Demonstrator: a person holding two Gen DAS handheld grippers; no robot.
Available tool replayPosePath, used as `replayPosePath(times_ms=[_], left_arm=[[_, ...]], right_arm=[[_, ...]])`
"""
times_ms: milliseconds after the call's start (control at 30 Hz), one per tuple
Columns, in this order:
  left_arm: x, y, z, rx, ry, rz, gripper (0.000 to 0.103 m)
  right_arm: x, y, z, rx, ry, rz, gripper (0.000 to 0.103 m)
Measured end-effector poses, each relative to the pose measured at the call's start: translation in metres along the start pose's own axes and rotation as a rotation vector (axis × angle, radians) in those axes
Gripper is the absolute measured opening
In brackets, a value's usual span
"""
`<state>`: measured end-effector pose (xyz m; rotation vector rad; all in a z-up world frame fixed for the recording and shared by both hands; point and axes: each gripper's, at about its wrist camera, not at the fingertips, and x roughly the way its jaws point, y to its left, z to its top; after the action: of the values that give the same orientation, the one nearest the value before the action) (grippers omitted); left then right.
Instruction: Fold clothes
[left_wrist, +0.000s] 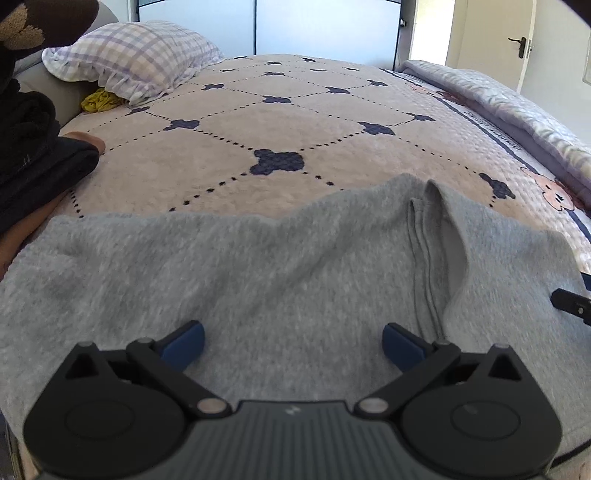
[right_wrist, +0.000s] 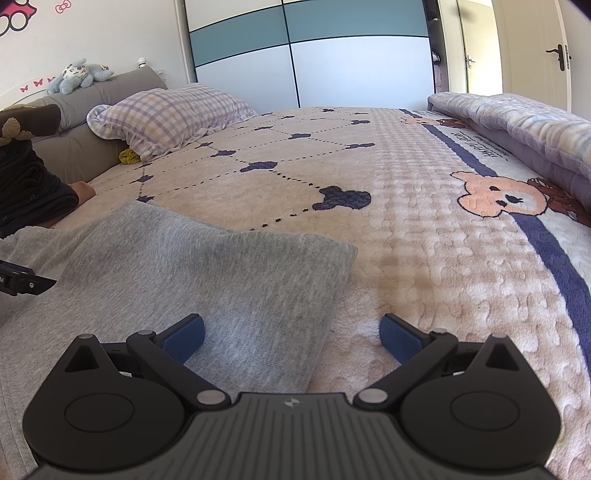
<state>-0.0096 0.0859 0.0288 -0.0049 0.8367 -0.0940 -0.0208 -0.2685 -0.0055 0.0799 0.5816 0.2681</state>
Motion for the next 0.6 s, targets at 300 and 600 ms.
replayPosePath(times_ms=[300, 600], left_arm=[[-0.031, 0.035, -0.008, -0.101, -0.021, -0.093, 0.103], [-0.048, 0.056, -0.006, -0.155, -0.06, -0.075, 0.103]], right_arm=[[0.0, 0.0, 0.0, 0.001, 0.0, 0.0, 0.103], [0.0, 0.004, 0.0, 0.014, 0.011, -0.017, 0.103]])
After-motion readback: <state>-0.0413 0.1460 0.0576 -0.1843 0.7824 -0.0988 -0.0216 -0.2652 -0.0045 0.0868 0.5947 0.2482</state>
